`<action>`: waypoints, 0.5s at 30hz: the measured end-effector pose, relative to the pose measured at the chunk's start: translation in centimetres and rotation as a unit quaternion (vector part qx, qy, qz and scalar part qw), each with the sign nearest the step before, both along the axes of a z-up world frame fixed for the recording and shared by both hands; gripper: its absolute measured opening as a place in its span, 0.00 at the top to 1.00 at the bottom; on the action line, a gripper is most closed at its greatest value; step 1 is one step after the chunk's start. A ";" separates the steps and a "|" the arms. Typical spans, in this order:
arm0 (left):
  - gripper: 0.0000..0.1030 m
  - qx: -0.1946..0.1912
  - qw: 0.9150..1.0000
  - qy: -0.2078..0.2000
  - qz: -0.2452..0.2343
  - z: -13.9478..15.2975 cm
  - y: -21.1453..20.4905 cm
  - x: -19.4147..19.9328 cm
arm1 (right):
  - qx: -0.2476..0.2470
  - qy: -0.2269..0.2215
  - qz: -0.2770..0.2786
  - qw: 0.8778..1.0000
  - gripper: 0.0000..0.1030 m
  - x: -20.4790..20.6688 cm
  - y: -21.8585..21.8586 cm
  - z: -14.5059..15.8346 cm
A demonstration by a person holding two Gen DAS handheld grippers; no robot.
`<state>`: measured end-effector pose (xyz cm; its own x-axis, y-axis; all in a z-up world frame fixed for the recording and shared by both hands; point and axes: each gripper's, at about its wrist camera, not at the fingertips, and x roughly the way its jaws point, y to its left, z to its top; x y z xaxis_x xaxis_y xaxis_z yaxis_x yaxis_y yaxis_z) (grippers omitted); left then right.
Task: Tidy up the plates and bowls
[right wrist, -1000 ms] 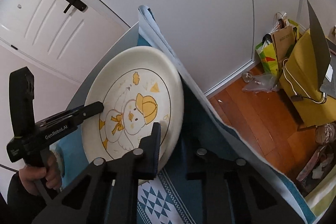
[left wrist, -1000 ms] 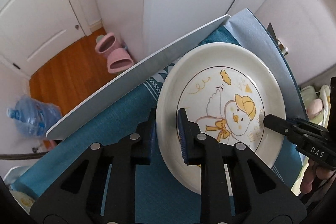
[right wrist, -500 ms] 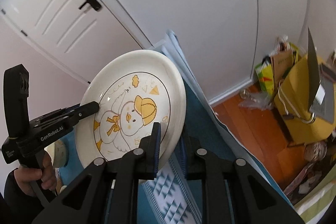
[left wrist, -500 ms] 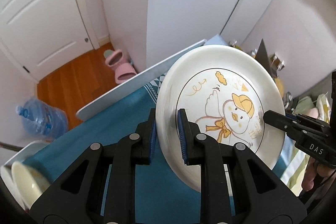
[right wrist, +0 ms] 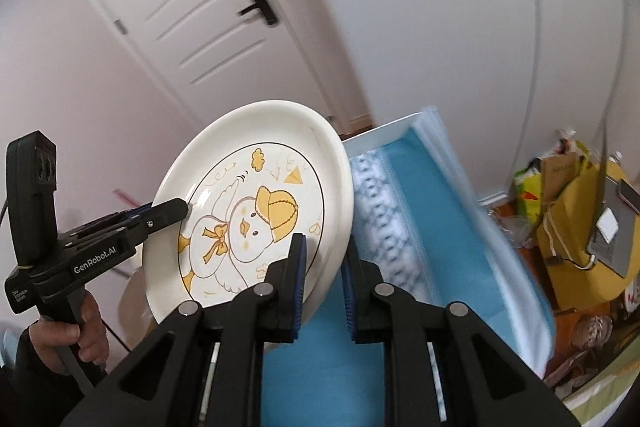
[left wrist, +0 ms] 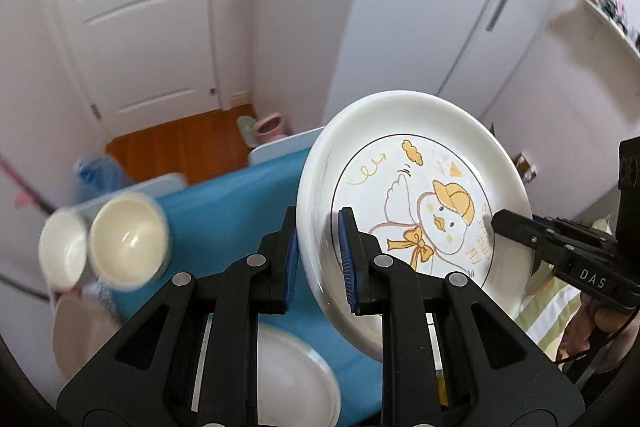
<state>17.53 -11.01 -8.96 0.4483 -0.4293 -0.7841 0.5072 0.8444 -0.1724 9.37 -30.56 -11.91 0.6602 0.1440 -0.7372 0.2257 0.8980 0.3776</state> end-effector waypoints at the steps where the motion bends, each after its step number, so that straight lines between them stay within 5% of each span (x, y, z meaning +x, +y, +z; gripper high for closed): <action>1: 0.84 0.000 1.000 -0.001 0.008 0.1 0.9 -0.6 | -0.002 0.000 0.008 1.000 0.85 -0.3 1.1 0.1; 8: 0.84 0.009 0.998 0.001 0.057 -0.6 7.6 -4.6 | 0.004 0.013 0.061 0.998 0.85 -1.6 7.1 -1.5; 15: 0.84 0.015 0.991 0.049 0.122 -5.6 12.4 -7.2 | -0.011 0.050 0.130 0.990 0.85 -1.5 11.9 -5.6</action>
<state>10.35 1.40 -14.57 0.4559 -0.2930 -0.8404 0.2698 0.9453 -0.1833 7.83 -18.61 -17.53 0.5265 0.2830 -0.8017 0.0215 0.9382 0.3454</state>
